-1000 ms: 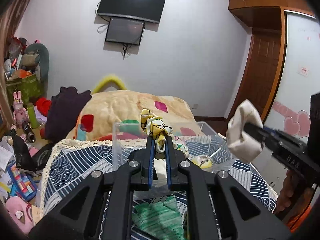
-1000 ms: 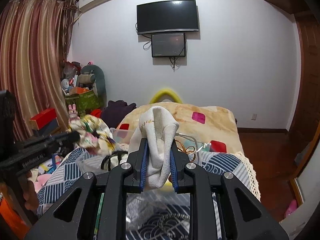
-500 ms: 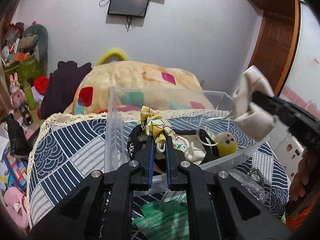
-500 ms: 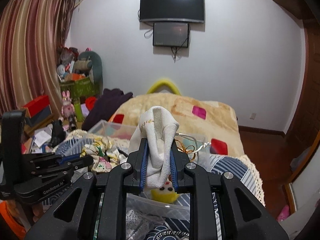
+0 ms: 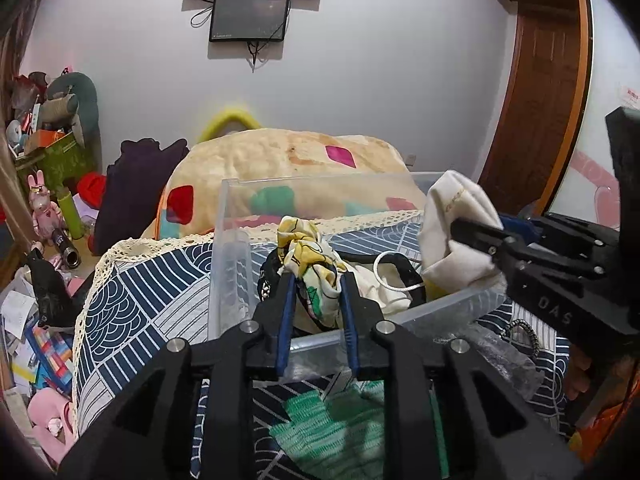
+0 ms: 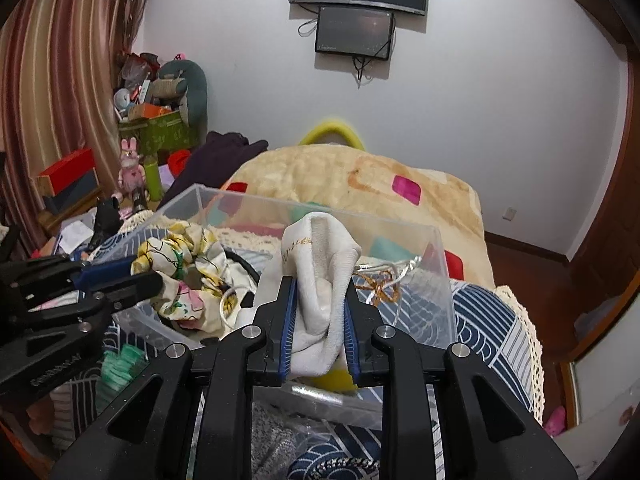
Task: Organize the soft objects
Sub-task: 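Place the scrunchie in the box with the left gripper while the right drops the white cloth in, then grasp the green knit glove with the left gripper while the right grasps the bagged grey scrubber, then drop the glove into the box with the left gripper while the right drops the scrubber in, then grasp the green-yellow sponge with the left gripper while the right grasps the braided bracelet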
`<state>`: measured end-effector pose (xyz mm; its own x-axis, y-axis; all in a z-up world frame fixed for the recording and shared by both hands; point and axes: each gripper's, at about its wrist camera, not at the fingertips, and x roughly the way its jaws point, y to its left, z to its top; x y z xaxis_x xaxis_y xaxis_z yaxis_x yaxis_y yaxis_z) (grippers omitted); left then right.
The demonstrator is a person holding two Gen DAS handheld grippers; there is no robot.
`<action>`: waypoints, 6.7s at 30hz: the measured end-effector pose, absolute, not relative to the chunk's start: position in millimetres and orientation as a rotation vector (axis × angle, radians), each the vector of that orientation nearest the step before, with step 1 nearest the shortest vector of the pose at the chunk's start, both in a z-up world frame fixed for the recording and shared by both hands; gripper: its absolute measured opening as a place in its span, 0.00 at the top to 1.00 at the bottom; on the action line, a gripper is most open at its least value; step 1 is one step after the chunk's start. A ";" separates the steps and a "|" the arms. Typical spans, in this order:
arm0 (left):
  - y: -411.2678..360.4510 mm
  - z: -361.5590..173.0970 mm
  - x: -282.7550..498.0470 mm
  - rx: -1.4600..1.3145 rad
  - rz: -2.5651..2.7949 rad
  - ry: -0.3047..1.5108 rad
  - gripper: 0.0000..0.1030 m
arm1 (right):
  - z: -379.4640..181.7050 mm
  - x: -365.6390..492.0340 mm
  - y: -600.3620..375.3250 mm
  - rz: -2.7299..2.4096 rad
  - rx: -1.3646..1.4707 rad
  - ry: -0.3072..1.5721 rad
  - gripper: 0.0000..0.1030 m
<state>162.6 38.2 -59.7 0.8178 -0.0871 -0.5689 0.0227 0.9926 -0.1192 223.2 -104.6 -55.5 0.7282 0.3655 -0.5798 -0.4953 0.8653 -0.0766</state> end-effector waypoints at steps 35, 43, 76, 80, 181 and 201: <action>37.4 -43.3 89.1 -0.091 0.014 0.541 0.01 | -35.3 155.5 -139.1 0.556 -0.178 0.485 0.29; 37.0 -79.5 93.7 -0.111 0.001 0.655 0.01 | -71.2 158.6 -134.0 0.579 -0.169 0.604 0.29; -0.6 -121.5 100.3 -0.055 -0.127 0.750 0.67 | -100.9 164.2 -131.0 0.629 -0.096 0.733 0.64; 3.5 -120.0 97.9 -0.071 -0.139 0.751 0.80 | -97.9 162.3 -130.5 0.619 -0.104 0.717 0.71; 19.4 -22.3 121.9 -0.095 -0.053 0.507 0.20 | -25.0 164.7 -160.9 0.506 -0.109 0.470 0.40; -0.2 -69.8 93.4 -0.114 -0.097 0.618 0.06 | -76.4 163.1 -176.8 0.441 -0.124 0.607 0.27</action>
<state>93.4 -0.2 -69.8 0.8109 -0.1245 -0.5718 0.0563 0.9892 -0.1355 163.1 -176.8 -76.4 0.7319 0.3636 -0.5763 -0.4356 0.9000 0.0147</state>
